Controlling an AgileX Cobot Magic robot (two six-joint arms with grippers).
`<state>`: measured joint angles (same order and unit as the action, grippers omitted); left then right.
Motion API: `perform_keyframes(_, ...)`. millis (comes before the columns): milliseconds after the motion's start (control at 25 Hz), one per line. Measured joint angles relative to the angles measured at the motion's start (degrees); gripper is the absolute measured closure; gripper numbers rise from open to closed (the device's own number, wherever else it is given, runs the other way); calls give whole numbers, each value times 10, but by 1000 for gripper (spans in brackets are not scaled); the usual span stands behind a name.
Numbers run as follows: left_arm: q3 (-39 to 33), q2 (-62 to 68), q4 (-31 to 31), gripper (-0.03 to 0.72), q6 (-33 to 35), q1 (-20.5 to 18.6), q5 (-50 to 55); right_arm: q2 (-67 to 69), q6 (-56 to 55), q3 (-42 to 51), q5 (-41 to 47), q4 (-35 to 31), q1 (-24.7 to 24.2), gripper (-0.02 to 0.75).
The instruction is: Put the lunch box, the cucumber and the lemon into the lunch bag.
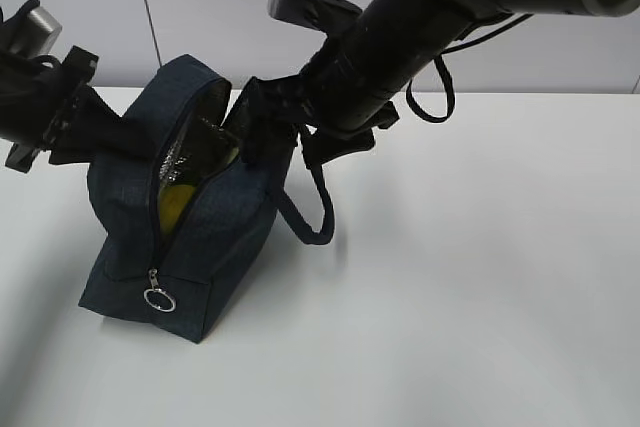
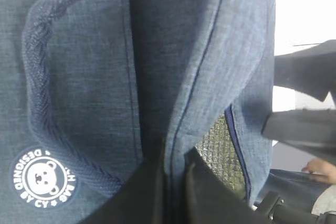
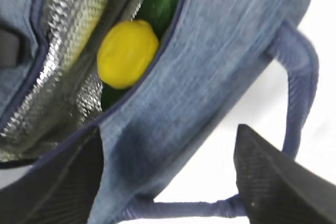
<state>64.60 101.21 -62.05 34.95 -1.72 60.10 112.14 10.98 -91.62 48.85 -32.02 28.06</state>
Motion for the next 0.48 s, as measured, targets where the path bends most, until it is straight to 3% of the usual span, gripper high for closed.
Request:
perform_keyframes(280, 0, 0, -3, 688, 0, 0, 2, 12, -29, 0, 6, 10, 0, 162)
perform_keyframes(480, 0, 0, -4, 688, 0, 0, 2, 32, -36, 0, 3, -17, 0, 169)
